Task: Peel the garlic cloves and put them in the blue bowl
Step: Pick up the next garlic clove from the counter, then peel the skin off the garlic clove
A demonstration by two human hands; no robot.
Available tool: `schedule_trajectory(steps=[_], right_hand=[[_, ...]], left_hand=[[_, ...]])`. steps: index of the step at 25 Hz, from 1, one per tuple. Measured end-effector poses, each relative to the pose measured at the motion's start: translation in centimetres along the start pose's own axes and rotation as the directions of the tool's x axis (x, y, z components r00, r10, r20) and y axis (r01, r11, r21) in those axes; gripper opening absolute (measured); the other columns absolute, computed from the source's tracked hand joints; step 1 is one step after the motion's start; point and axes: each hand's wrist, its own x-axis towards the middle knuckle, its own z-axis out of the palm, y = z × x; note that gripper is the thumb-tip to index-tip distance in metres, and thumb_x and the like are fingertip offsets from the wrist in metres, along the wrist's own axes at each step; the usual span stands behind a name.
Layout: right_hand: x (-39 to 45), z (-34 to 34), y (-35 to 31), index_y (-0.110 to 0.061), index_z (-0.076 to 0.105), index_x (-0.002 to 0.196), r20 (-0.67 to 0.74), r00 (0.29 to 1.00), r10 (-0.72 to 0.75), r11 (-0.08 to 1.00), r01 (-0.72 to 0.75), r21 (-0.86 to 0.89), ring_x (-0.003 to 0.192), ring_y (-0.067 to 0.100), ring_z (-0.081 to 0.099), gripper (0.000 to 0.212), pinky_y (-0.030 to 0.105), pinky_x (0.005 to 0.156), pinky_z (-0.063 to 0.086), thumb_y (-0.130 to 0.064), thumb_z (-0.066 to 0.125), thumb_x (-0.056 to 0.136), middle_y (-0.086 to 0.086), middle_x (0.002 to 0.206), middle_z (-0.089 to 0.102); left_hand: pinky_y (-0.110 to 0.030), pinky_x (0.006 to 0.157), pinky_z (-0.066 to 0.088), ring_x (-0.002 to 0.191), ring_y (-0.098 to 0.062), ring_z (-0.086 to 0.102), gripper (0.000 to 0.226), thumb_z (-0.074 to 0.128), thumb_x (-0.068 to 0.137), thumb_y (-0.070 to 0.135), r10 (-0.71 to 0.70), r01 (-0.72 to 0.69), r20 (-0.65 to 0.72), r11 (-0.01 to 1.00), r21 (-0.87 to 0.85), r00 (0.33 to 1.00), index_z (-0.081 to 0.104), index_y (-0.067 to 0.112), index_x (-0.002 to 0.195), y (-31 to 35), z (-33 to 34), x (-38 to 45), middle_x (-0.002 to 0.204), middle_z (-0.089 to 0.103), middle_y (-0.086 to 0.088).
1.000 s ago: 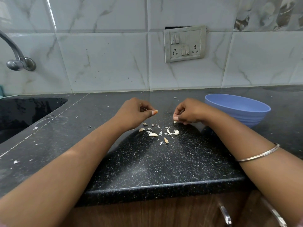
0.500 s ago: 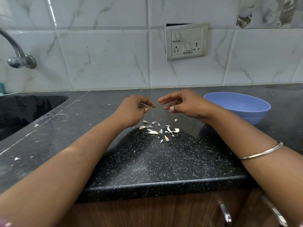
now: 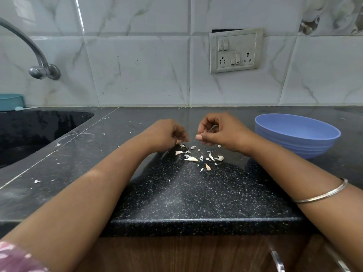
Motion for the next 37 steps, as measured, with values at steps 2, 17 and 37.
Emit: schedule_trajectory(steps=[2, 17, 37], right_hand=[[0.1, 0.3, 0.0, -0.016, 0.065, 0.08, 0.018, 0.999, -0.033, 0.995, 0.034, -0.091, 0.069, 0.012, 0.064, 0.011, 0.028, 0.07, 0.053, -0.013, 0.076, 0.078, 0.0, 0.072, 0.067], [0.0, 1.0, 0.2, -0.017, 0.066, 0.09, 0.155, 0.988, -0.011, 0.97, 0.048, -0.24, 0.087, 0.01, 0.066, 0.011, 0.021, 0.078, 0.049, -0.01, 0.071, 0.082, -0.001, 0.089, 0.071], [0.3, 0.6, -0.1, -0.021, 0.06, 0.083, -0.022, 1.0, -0.002, 1.0, 0.003, 0.024, 0.076, 0.015, 0.067, 0.013, 0.027, 0.069, 0.054, -0.013, 0.07, 0.083, 0.004, 0.083, 0.068]], left_hand=[[-0.024, 0.088, 0.049, 0.093, -0.01, 0.066, 0.022, 0.065, 0.084, 0.008, 0.003, -0.003, 0.018, 1.0, -0.008, 1.0, 0.072, 0.019, 0.102, -0.2, -0.1, 0.0, 0.099, 0.073, 0.002], [-0.022, 0.071, 0.034, 0.084, -0.013, 0.052, 0.01, 0.061, 0.088, 0.015, -0.013, 0.011, 0.028, 0.996, 0.086, 1.0, 0.061, 0.015, 0.098, -0.2, 0.8, 0.5, 0.087, 0.059, 0.004], [-0.023, 0.075, 0.052, 0.071, -0.011, 0.059, 0.024, 0.073, 0.076, -0.003, -0.011, -0.062, -0.126, 0.829, -0.556, 0.992, 0.059, 0.011, 0.091, 1.1, 0.1, 0.0, 0.082, 0.065, -0.004]])
